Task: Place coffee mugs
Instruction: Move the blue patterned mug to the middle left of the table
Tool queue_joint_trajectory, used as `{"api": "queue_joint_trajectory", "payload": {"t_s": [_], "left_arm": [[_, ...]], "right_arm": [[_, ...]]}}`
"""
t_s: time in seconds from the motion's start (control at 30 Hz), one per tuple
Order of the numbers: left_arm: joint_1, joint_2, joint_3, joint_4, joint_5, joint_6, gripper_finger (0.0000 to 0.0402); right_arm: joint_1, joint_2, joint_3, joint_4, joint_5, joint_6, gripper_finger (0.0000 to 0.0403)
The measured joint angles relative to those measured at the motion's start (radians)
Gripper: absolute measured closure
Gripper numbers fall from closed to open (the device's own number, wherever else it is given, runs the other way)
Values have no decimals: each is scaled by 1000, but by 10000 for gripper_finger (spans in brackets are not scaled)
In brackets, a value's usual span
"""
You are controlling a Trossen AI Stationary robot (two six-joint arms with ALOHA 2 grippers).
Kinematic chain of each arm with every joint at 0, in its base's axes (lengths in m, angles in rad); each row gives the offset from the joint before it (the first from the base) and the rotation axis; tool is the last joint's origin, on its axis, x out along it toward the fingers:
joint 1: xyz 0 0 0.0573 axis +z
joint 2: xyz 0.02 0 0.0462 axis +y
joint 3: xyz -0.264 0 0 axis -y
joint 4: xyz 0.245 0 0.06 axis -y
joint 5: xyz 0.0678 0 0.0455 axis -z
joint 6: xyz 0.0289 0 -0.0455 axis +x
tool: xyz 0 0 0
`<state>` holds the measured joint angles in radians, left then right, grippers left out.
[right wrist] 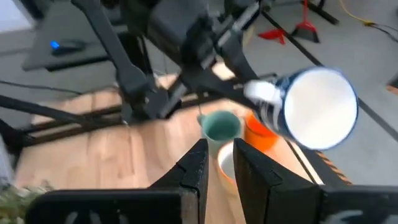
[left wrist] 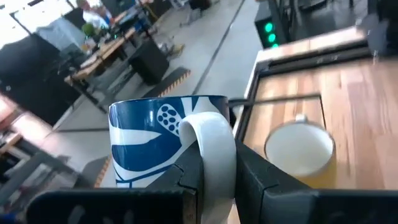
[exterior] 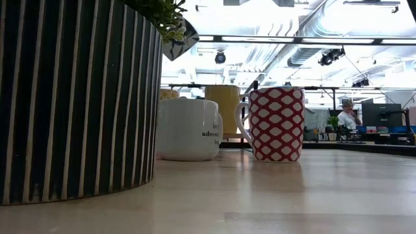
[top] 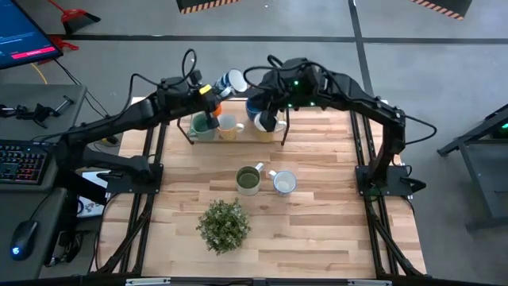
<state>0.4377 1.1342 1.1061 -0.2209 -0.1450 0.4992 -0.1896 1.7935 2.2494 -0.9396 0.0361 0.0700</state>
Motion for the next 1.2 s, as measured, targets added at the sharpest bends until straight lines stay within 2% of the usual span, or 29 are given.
{"api": "queue_joint_trajectory", "payload": {"t_s": [0.2,0.27,0.47,0.63,0.87,1.2], "left_arm": [[23,-7,-33,1,152,-51,360],[22,-28,-57,-16,172,-73,360],[-17,-146,-163,-27,164,-159,360],[-96,-277,-244,-8,165,-236,360],[-217,-401,-368,-10,93,-340,360],[-334,-514,-603,171,42,-479,360]], "right_arm": [[32,-10,0,-116,151,3,347],[37,-14,0,-140,181,5,347],[33,-14,0,-156,208,8,347],[33,-14,0,-156,223,8,347],[33,-14,0,-155,250,25,347],[30,-14,0,-144,249,35,347]]}}
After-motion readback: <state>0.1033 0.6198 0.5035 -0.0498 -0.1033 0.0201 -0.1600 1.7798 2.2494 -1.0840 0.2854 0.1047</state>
